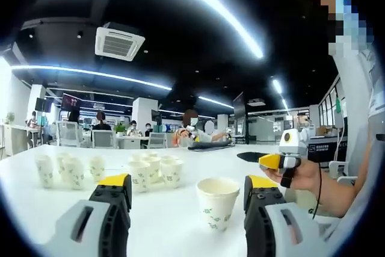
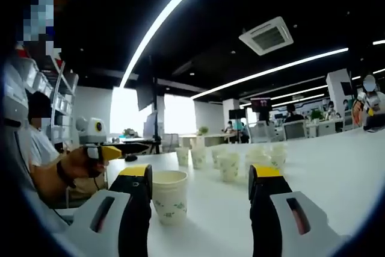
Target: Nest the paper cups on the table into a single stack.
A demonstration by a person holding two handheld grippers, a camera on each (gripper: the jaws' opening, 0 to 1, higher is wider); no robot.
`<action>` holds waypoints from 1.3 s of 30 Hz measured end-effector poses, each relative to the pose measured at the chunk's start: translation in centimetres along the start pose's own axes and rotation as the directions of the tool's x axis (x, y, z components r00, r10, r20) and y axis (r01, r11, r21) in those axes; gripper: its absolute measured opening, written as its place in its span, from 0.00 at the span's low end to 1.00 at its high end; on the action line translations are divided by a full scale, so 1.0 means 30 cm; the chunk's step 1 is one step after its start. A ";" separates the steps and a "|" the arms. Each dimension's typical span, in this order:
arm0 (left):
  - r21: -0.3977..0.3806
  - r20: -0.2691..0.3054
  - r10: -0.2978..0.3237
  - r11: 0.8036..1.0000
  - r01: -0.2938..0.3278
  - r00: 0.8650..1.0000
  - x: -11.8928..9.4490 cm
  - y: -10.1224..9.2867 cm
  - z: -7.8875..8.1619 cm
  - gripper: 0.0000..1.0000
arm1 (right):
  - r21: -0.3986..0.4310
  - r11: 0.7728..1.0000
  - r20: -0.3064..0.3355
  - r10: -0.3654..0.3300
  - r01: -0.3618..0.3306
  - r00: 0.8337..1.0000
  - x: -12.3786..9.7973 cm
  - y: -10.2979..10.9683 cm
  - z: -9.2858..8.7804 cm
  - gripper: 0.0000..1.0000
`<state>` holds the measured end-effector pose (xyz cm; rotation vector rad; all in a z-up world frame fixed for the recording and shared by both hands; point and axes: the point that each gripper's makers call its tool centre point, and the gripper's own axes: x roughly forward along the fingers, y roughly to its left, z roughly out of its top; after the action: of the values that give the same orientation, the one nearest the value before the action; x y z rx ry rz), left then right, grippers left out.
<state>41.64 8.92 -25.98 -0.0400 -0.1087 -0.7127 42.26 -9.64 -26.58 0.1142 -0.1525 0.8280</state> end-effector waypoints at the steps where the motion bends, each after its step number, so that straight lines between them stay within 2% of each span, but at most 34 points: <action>1: 0.002 -0.004 0.000 1.000 0.000 1.000 -0.006 0.003 -0.001 0.81 | -0.006 1.000 0.008 -0.011 0.011 1.000 -0.004 -0.007 0.003 0.66; 6: -0.010 0.003 -0.005 1.000 0.005 1.000 -0.015 0.007 0.010 0.79 | 0.006 1.000 0.021 -0.020 0.020 1.000 -0.017 -0.029 -0.006 0.65; 11: 0.011 -0.010 0.010 1.000 -0.010 1.000 -0.008 0.007 0.005 0.78 | 0.006 0.999 0.019 -0.032 0.032 0.999 -0.026 -0.043 -0.004 0.63; 15: 0.021 0.012 0.001 1.000 -0.001 1.000 0.006 -0.009 0.031 0.77 | -0.012 0.999 0.023 -0.035 0.036 0.999 -0.038 -0.050 0.016 0.62; 19: 0.019 0.007 0.006 1.000 -0.006 1.000 0.030 -0.006 0.015 0.76 | -0.028 0.998 0.033 -0.055 0.056 0.998 -0.060 -0.069 0.029 0.58; 26: -0.019 0.031 -0.015 1.000 0.016 0.999 0.049 -0.028 0.033 0.74 | -0.064 0.995 0.043 -0.072 0.075 0.996 -0.087 -0.072 0.089 0.58; 30: -0.026 0.024 -0.029 0.999 0.030 0.999 0.051 -0.044 0.020 0.74 | -0.086 0.991 0.044 -0.102 0.105 0.994 -0.096 -0.093 0.084 0.57; 35: -0.015 0.049 -0.027 0.999 0.028 0.998 0.037 -0.044 0.050 0.73 | -0.090 0.989 -0.005 -0.115 0.114 0.993 -0.087 -0.106 0.028 0.57; 39: -0.029 0.042 -0.023 0.999 0.025 0.999 0.035 -0.031 0.025 0.72 | -0.082 0.988 -0.009 -0.128 0.127 0.992 -0.089 -0.123 0.016 0.57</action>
<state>41.76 7.58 -25.12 -0.0815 -0.1387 -0.7376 43.15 -14.13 -26.73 0.0410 -0.1635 0.6935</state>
